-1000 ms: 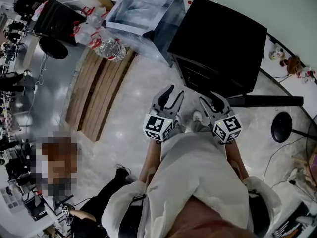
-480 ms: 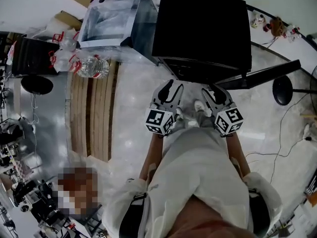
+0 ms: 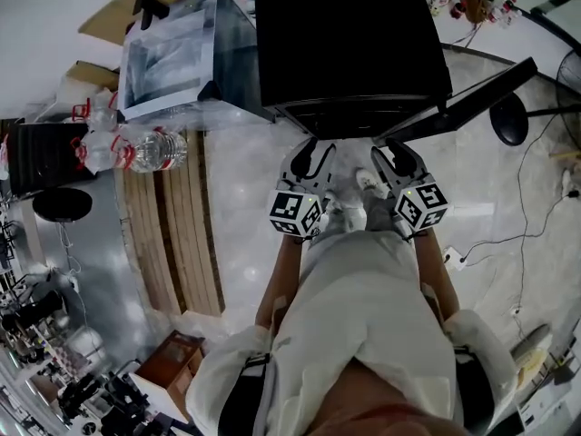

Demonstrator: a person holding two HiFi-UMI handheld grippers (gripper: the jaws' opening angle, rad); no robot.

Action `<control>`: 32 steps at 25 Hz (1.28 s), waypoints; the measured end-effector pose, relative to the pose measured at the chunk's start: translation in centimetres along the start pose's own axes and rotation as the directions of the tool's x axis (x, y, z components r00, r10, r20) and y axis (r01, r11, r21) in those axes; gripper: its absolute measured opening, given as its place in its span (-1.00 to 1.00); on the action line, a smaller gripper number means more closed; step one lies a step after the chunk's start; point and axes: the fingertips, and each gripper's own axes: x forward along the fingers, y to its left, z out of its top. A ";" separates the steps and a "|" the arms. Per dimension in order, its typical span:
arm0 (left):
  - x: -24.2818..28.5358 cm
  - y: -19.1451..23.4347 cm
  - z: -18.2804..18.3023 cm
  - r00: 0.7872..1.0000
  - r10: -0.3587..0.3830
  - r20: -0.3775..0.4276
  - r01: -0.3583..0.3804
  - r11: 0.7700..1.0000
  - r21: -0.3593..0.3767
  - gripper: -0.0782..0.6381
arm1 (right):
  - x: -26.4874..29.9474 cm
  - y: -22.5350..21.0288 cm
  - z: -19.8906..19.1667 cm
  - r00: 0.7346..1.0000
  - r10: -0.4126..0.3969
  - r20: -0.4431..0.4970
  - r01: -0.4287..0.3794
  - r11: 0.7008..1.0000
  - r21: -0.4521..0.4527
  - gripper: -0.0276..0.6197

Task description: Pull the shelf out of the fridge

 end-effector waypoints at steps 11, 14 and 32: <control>1.8 0.5 -3.0 0.998 -0.054 -0.027 0.052 0.996 -0.068 -0.28 | 0.6 -2.2 -1.5 0.996 -0.078 0.032 0.075 0.993 0.090 -0.38; 2.6 0.7 -3.6 0.998 -0.053 -0.030 0.050 0.994 -0.096 -0.25 | 1.0 -2.8 -2.0 0.996 -0.084 0.040 0.078 0.989 0.129 -0.38; 7.0 3.0 -6.4 0.999 0.021 -0.035 -0.030 0.963 -0.269 -0.14 | 4.6 -6.6 -3.4 0.996 -0.078 0.048 0.061 0.957 0.284 -0.27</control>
